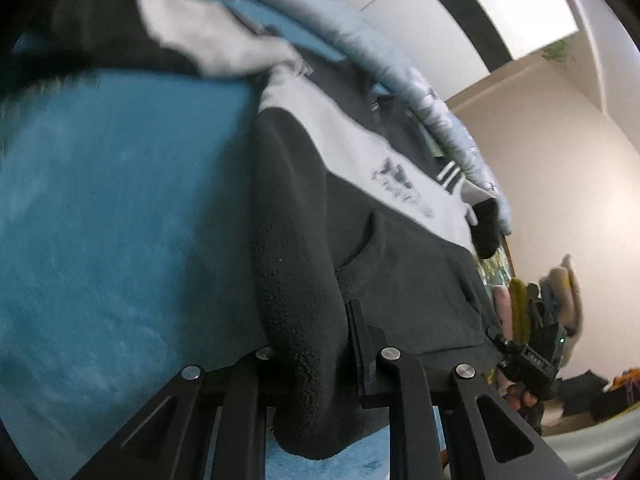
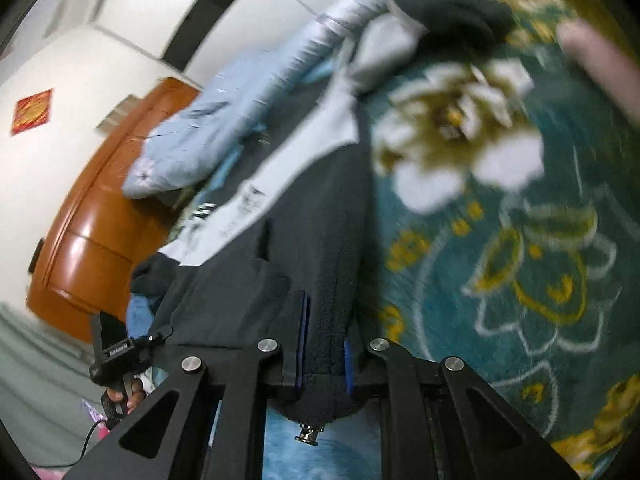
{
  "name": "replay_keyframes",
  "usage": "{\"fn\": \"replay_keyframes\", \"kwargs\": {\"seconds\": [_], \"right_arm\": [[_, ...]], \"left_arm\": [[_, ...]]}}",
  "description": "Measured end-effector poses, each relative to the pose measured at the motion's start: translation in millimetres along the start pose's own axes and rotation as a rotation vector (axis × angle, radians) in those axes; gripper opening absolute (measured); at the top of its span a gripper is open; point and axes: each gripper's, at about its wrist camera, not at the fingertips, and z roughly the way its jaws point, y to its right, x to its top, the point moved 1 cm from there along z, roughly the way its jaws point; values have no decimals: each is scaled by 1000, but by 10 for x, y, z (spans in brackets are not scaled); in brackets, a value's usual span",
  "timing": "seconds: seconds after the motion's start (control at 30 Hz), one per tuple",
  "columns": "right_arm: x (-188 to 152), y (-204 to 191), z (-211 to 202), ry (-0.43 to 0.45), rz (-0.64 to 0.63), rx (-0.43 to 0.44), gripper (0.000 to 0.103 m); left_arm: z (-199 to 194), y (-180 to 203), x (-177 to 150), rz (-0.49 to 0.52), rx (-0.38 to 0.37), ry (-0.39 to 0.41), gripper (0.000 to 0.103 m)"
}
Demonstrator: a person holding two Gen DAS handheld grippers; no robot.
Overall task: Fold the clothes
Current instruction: 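Grasp a black sleeve cuff with the right gripper and fold it across the hoodie front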
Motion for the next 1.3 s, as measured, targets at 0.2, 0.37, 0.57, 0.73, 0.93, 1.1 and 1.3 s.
{"fn": "replay_keyframes", "kwargs": {"seconds": [0.2,0.37,0.57,0.73,0.93,1.1,1.3], "right_arm": [[6,-63,93,-27,-57,-119,19],[202,-471,-204,122,-279,-362,33],[1103,-454,-105,240,-291,-539,60],[1752,-184,406,201,-433,-871,74],[2122,138,693,132,-459,-1010,73],[2345,220,509,116,-335,-986,12],[2550,-160,118,74,-134,-720,6]], "left_arm": [[-31,-199,-8,-98,-45,0,43],[-453,-257,-7,-119,120,105,65],[-643,473,221,69,314,362,74],[-150,931,303,243,294,331,85],[320,955,303,297,241,208,85],[327,865,471,312,211,207,85],[192,667,732,332,147,216,85]]}}
